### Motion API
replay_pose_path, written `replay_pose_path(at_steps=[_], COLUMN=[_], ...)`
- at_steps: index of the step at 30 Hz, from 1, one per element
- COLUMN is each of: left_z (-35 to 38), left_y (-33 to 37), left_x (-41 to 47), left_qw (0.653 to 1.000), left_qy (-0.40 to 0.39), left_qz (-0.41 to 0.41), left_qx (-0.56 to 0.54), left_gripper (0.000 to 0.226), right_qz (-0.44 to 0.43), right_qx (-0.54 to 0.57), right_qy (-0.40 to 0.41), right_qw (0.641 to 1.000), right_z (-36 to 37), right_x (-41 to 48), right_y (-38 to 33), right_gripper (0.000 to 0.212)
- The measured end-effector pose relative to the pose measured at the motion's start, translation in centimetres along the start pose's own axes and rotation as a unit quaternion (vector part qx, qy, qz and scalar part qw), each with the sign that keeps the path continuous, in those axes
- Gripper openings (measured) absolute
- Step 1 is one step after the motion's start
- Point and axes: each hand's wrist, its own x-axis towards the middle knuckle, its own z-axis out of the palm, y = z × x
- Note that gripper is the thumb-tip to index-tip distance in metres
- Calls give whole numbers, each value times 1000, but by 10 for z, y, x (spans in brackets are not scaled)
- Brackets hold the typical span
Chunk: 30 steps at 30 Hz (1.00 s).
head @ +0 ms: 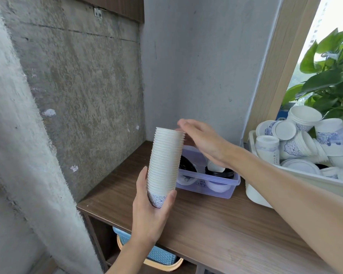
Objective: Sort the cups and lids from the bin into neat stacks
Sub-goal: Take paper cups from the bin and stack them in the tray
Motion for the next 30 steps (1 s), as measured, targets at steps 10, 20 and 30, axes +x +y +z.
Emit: replay_pose_path(at_steps=[10,20,30], left_z=[1,1,1], left_y=[-1,2,2], left_x=[2,2,2], left_qw=[999,999,999], left_qy=[34,28,28], left_qz=[-25,-21,-24], left_qx=[-16,-24,-25], left_gripper=[79,79,79], right_qz=[125,220,226], right_qx=[-350,-300,-225], right_qy=[-72,-120,-87], right_qw=[925,920,944], right_z=[0,2,1], right_x=[43,47,46], right_y=[60,68,72], right_gripper=[42,35,34])
